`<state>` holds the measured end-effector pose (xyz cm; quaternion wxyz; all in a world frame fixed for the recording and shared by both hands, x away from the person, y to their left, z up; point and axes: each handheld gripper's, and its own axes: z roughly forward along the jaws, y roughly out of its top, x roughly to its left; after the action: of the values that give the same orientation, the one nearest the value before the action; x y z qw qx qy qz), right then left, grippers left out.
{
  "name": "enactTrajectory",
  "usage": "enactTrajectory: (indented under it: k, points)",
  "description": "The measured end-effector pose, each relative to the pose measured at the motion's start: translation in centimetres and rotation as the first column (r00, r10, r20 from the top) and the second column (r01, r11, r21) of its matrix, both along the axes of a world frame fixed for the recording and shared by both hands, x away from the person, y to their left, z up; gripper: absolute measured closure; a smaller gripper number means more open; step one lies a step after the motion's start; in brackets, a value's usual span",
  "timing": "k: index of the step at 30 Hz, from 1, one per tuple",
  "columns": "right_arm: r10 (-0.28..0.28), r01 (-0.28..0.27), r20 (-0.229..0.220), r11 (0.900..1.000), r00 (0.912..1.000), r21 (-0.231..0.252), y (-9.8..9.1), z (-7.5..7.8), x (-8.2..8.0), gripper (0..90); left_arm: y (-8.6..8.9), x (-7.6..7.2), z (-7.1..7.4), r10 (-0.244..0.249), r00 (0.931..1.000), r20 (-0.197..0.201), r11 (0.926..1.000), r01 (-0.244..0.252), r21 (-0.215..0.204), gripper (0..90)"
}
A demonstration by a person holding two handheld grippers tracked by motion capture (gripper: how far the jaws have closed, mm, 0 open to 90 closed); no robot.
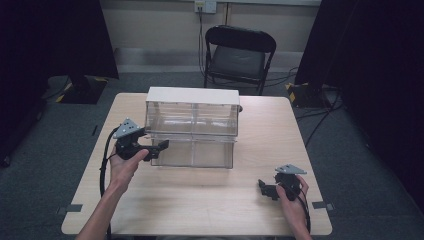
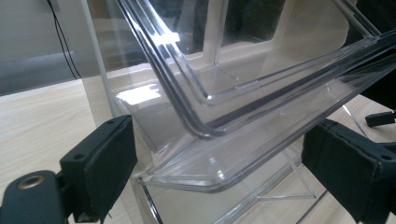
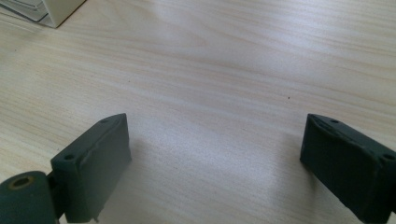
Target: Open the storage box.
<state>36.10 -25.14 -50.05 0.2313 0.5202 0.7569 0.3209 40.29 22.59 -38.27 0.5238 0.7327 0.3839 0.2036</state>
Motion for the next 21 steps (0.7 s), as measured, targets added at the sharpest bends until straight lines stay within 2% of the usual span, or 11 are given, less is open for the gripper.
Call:
enactTrajectory:
  k: [21]
  points:
    - [0.0, 0.0, 0.0, 1.0, 1.0, -0.001, 0.0, 0.0, 0.0, 7.6, 0.01, -0.01, -0.04, 0.004, 1.0, 0.001, 1.0, -0.004, 0.004, 10.5]
